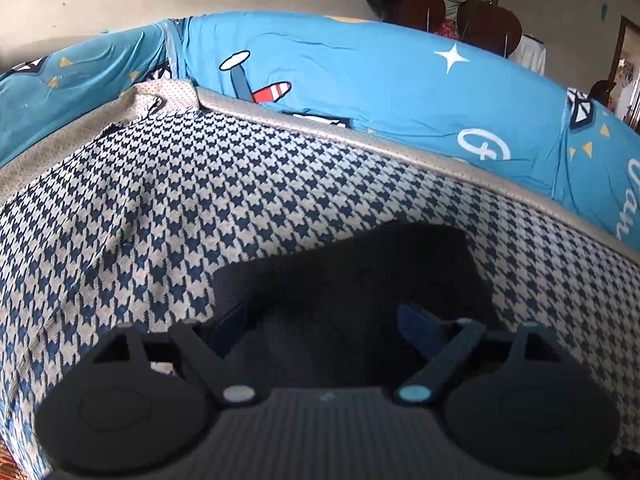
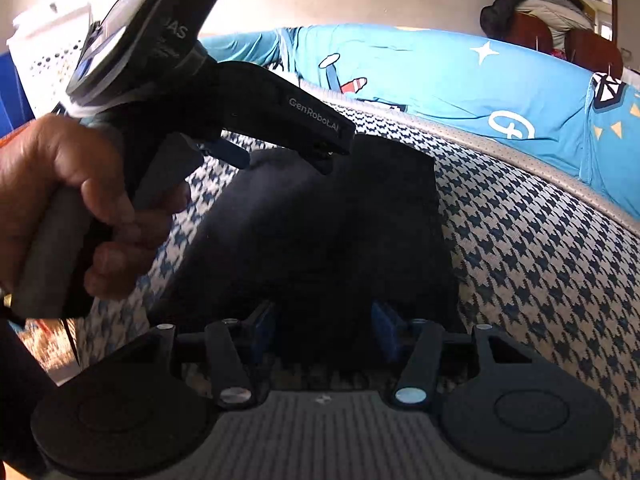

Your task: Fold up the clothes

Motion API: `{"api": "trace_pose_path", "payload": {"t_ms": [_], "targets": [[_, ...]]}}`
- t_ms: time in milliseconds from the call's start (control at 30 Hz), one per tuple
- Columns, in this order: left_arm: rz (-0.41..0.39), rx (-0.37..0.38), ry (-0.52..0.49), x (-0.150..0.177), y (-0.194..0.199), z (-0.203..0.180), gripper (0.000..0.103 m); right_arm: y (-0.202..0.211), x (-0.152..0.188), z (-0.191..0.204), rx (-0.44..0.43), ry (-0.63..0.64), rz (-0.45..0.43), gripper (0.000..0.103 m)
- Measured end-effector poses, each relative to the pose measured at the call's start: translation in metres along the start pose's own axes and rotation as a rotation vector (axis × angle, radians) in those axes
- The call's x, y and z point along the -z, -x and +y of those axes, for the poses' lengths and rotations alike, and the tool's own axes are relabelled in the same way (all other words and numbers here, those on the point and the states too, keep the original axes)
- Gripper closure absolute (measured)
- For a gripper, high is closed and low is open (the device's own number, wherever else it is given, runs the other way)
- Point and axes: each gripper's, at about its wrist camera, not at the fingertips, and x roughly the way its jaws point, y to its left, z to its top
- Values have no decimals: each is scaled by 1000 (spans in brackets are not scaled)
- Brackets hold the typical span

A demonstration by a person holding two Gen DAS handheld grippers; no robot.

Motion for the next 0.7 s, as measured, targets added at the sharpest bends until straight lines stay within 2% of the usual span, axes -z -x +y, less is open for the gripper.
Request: {"api": "trace_pose_path", "payload": {"t_ms": [133,233,300,367,500,600,700], "targets": [[30,1,53,1,-3,12,6,1,-1,-1,-1,11,22,49],[45,34,74,4,4,16,1,4,-2,-3,-9,18,45,49],[41,64,75,6,13,16,0,8,-6,-13,-32,-32,43,49],[41,80,57,8,21,13,0,12,-8,-23,-43,-90,18,49],[20,58,30,12,33,10,0,16,-11,-36,-43,-173,-69,49],[12,10,23,12,36,10,0,10,-11,-32,-29,-164,-99,49],[21,9,34,13,33,12,0,3,-10,-25,-22,-149,-112,49]]}}
